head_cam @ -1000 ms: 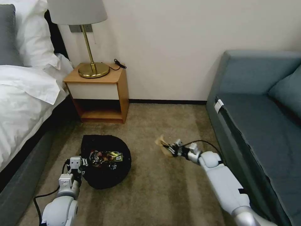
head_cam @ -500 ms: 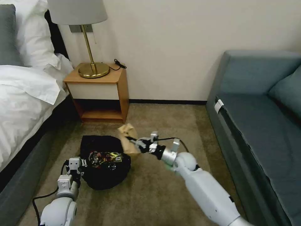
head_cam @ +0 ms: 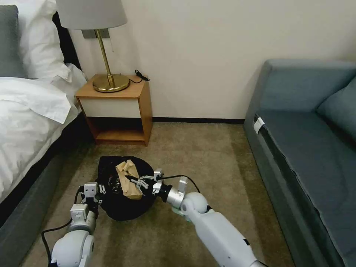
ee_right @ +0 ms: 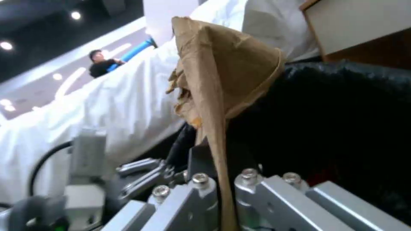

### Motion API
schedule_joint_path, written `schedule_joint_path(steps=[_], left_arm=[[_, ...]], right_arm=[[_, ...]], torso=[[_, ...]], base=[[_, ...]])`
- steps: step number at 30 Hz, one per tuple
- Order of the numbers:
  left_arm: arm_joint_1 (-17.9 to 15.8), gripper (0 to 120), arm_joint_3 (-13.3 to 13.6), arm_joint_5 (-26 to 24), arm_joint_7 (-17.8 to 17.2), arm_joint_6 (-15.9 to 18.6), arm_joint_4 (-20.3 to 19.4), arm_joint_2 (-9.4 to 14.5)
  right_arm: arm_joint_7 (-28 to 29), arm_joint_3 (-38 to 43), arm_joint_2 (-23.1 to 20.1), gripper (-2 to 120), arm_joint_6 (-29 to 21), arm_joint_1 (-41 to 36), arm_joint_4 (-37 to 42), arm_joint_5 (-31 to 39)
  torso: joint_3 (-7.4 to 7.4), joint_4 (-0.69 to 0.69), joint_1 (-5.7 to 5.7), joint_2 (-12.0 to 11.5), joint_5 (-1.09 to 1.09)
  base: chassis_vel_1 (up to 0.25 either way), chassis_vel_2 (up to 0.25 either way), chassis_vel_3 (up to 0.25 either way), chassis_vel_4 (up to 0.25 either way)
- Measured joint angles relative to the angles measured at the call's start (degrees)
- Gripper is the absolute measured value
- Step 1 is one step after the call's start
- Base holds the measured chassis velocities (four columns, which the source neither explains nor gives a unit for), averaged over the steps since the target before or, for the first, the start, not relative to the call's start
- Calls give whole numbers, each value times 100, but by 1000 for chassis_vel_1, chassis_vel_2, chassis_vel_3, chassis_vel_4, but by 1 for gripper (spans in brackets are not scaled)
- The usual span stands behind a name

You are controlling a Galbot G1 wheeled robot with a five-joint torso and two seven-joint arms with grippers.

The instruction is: Pick up the trash bin, then pick up the garbage on the floor and place it into the trash bin.

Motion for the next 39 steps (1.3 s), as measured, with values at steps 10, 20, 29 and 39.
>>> schedule_joint_path(steps=[10,20,29,39], left_arm=[[-88,1,55,6,-2,22,72,-66],[-112,1,62,-38,-8,25,161,-3],[-90,1,53,-118,-13,25,165,83],[-77,1,119,-143,-45,-14,215,61]], right_arm=[[51,-60,3,43,197,-85,23,-460],[105,56,110,78,383,-238,-52,-903],[142,298,-108,99,553,-173,-117,-2274],[343,383,-147,100,398,-96,427,-2136]], torso=[[0,-1,0,0,0],[0,0,0,0,1],[0,-1,0,0,0],[0,0,0,0,1]], base=[[0,0,0,0],[0,0,0,0],[0,0,0,0],[0,0,0,0]])
